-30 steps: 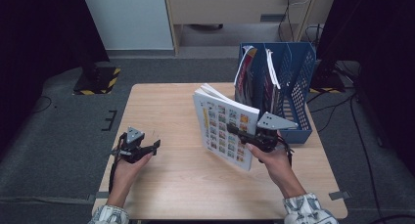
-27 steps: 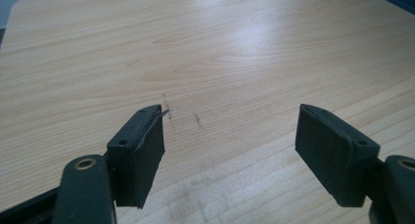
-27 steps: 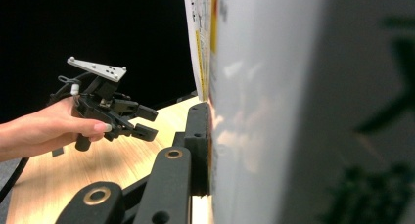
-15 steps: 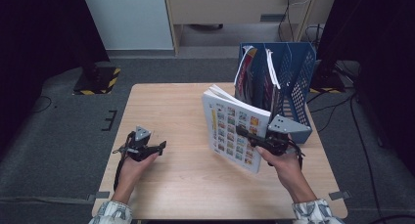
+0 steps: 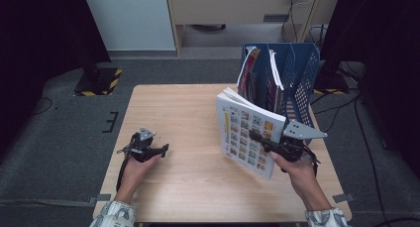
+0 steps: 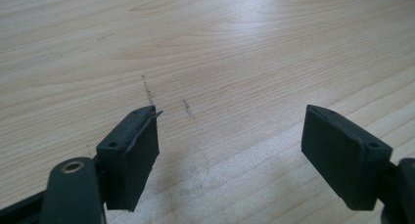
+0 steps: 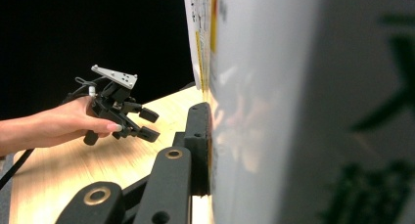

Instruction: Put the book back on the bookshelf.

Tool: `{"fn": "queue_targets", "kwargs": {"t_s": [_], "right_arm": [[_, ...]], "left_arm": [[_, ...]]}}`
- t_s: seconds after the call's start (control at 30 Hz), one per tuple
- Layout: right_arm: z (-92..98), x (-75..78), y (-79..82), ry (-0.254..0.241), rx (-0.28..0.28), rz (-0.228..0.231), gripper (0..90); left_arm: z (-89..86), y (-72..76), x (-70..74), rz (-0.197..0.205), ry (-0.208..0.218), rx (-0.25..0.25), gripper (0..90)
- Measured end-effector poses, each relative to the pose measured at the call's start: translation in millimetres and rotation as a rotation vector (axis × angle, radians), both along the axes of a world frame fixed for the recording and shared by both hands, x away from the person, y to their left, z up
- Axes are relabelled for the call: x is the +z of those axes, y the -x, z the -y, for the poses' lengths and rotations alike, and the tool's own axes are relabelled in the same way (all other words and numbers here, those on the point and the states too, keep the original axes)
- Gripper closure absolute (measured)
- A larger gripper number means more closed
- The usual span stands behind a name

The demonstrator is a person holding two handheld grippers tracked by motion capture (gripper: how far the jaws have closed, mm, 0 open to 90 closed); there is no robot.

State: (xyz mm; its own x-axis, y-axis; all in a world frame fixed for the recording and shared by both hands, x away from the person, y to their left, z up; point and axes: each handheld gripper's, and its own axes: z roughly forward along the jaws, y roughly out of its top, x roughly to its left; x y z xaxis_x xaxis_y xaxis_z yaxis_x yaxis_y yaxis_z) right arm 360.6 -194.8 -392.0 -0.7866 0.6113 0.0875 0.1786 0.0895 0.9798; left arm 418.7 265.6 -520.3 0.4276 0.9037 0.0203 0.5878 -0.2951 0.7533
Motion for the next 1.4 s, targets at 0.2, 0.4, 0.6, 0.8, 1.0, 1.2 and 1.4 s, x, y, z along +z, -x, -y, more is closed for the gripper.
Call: {"fn": "queue_targets", "kwargs": {"t_s": [0.2, 0.4, 0.6, 0.8, 1.0, 1.2, 1.4], "right_arm": [[16.7, 1.5, 6.0, -0.010, -0.016, 0.002, 74.1], [26.7, 2.0, 11.4, -0.007, -0.022, 0.003, 74.1], [33.8, 2.6, 17.4, -0.002, -0.027, 0.003, 74.1], [43.3, 3.5, 22.3, -0.009, -0.038, 0.006, 74.1], [57.1, 3.9, 28.2, -0.010, -0.061, 0.003, 74.1], [69.9, 5.3, 32.3, -0.013, -0.083, 0.005, 74.1], [80.0, 6.1, 33.1, -0.015, -0.103, 0.003, 74.1]], "left_arm": [[0.8, -0.2, -1.1, -0.006, -0.006, -0.004, 21.4], [0.8, -0.3, -1.3, -0.008, -0.005, -0.005, 21.3], [1.2, -0.1, -1.3, -0.009, -0.006, -0.008, 21.3], [1.7, 0.0, -1.5, -0.014, -0.009, -0.015, 21.4], [2.1, -0.1, -1.7, -0.016, -0.010, -0.017, 21.3], [2.2, 0.0, -1.6, -0.017, -0.010, -0.016, 21.3], [3.1, -0.3, -2.4, -0.020, -0.013, -0.018, 21.3]]}}
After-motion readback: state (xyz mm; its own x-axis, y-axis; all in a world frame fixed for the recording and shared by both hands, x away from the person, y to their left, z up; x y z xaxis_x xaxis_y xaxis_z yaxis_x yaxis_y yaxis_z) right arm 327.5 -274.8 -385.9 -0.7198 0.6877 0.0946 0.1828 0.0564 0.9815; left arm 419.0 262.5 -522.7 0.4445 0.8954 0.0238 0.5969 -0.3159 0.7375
